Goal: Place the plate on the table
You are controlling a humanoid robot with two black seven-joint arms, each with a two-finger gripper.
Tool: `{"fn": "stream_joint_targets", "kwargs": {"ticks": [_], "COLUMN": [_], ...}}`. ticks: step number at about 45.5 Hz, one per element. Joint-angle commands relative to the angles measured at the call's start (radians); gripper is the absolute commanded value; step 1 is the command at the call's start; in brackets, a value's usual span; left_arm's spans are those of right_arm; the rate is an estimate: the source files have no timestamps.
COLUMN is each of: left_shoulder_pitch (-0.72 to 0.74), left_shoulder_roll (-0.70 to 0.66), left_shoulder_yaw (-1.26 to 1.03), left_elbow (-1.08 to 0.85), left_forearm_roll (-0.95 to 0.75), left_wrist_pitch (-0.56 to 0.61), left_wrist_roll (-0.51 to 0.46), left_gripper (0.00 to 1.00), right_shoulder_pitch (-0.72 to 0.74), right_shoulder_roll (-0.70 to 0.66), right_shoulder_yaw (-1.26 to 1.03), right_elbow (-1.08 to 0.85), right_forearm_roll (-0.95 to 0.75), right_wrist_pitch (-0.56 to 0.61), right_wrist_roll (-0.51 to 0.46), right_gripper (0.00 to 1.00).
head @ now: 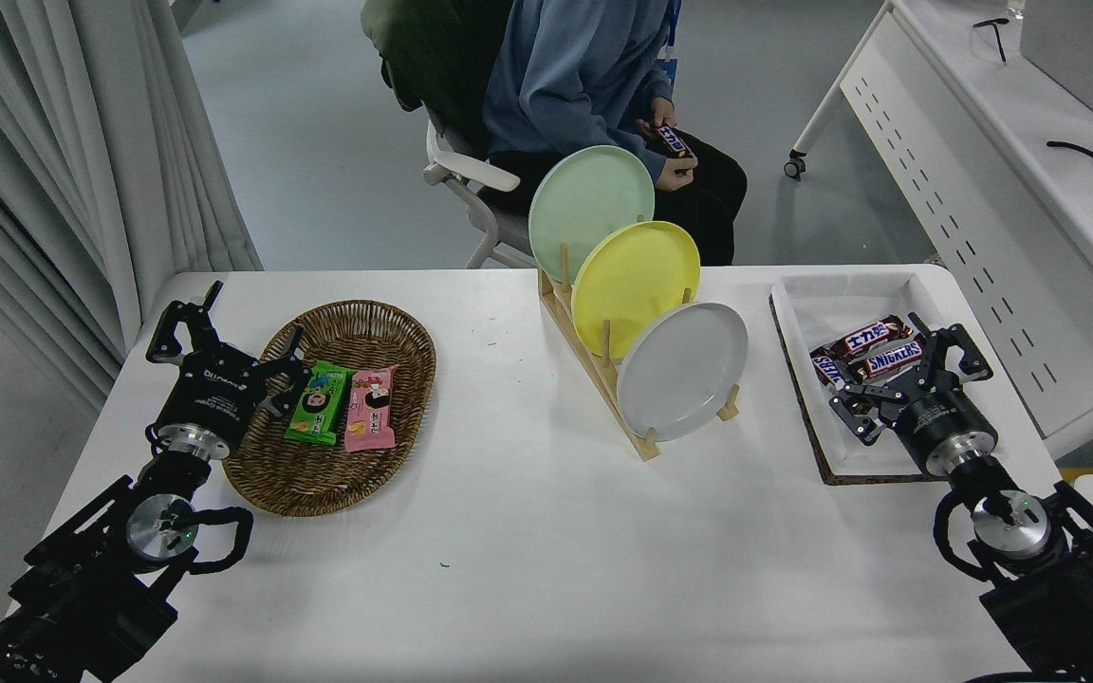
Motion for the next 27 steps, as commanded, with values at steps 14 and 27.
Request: {"fn": "stream_joint_targets", "kwargs": {"ticks": [14, 27], "left_shoulder_pitch": [0.0, 0.0], "left_shoulder_roll": [0.0, 0.0], "left_shoulder_yaw": [0.0, 0.0], "left_elbow": [0.001, 0.001], "left_forearm_roll": [0.0, 0.0], "left_wrist_pitch": [0.0, -0.001], "left_wrist_roll": [0.0, 0.0], "left_gripper": [1.0, 1.0], "right_shoulder_pitch": [0.044, 0.092], "right_shoulder_roll": [-0.105, -0.186], "right_shoulder_yaw": [-0.031, -0.344], "right_elbow": [-0.036, -0.028], "right_forearm_roll": [0.051, 0.375], "right_wrist_pitch": [-0.077, -0.203], "right_wrist_roll": [-0.008, -0.008], "right_gripper": [1.0, 1.0]}}
